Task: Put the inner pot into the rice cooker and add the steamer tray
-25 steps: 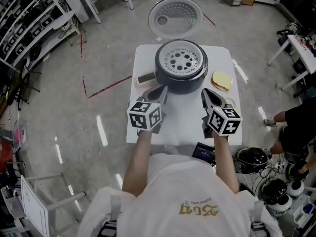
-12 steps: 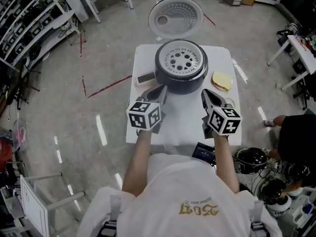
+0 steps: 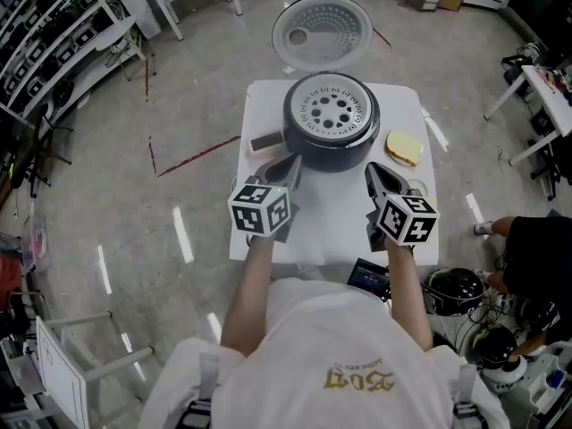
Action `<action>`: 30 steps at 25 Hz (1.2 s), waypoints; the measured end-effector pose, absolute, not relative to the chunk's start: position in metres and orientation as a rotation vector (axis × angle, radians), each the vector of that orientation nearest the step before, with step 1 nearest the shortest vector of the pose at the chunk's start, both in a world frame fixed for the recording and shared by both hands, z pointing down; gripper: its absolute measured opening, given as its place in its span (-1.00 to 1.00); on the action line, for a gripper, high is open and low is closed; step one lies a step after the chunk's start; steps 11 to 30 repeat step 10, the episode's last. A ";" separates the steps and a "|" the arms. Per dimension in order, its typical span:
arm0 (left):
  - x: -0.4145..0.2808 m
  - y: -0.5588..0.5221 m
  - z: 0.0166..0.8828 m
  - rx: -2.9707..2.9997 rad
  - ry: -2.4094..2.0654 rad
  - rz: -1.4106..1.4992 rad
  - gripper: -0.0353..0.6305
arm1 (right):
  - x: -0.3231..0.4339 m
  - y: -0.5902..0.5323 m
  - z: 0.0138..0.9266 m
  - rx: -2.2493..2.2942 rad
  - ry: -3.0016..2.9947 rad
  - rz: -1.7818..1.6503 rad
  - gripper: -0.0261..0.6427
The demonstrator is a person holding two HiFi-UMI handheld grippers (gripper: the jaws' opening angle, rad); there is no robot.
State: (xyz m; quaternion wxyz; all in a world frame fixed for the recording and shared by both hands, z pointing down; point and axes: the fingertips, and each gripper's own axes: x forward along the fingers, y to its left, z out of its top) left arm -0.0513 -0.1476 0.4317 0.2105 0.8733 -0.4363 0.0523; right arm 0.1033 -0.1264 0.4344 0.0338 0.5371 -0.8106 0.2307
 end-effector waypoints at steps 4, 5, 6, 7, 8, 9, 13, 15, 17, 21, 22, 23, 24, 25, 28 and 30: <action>-0.053 -0.148 0.432 2.426 -1.210 0.149 -0.85 | 0.101 -0.127 0.434 1.647 -2.496 0.714 -0.89; -0.053 -0.148 0.432 2.426 -1.210 0.149 -0.85 | 0.100 -0.128 0.434 1.647 -2.498 0.716 -0.89; -0.053 -0.148 0.432 2.425 -1.211 0.149 -0.85 | 0.100 -0.128 0.434 1.647 -2.500 0.720 -0.89; -0.053 -0.148 0.432 2.425 -1.210 0.148 -0.85 | 0.101 -0.128 0.434 1.648 -2.503 0.728 -0.89; -0.053 -0.148 0.433 2.425 -1.210 0.148 -0.85 | 0.102 -0.128 0.434 1.649 -2.507 0.739 -0.89; -0.052 -0.149 0.433 2.424 -1.210 0.147 -0.85 | 0.103 -0.129 0.434 1.651 -2.511 0.751 -0.89; -0.052 -0.149 0.433 2.423 -1.209 0.147 -0.85 | 0.103 -0.129 0.434 1.653 -2.515 0.764 -0.89; -0.052 -0.149 0.433 2.423 -1.209 0.147 -0.85 | 0.103 -0.129 0.434 1.653 -2.515 0.764 -0.89; -0.052 -0.149 0.433 2.423 -1.209 0.147 -0.85 | 0.103 -0.129 0.434 1.653 -2.515 0.764 -0.89; -0.052 -0.149 0.433 2.423 -1.209 0.147 -0.85 | 0.103 -0.129 0.434 1.653 -2.515 0.764 -0.89; -0.052 -0.149 0.433 2.423 -1.209 0.147 -0.85 | 0.103 -0.129 0.434 1.653 -2.515 0.764 -0.89; -0.052 -0.149 0.433 2.423 -1.209 0.147 -0.85 | 0.103 -0.129 0.434 1.653 -2.515 0.764 -0.89; -0.052 -0.149 0.433 2.423 -1.209 0.147 -0.85 | 0.103 -0.129 0.434 1.653 -2.515 0.764 -0.89; -0.052 -0.149 0.433 2.423 -1.209 0.147 -0.85 | 0.103 -0.129 0.434 1.653 -2.515 0.764 -0.89; -0.052 -0.149 0.433 2.423 -1.209 0.147 -0.85 | 0.103 -0.129 0.434 1.653 -2.515 0.764 -0.89; -0.052 -0.149 0.433 2.423 -1.209 0.147 -0.85 | 0.103 -0.129 0.434 1.653 -2.515 0.764 -0.89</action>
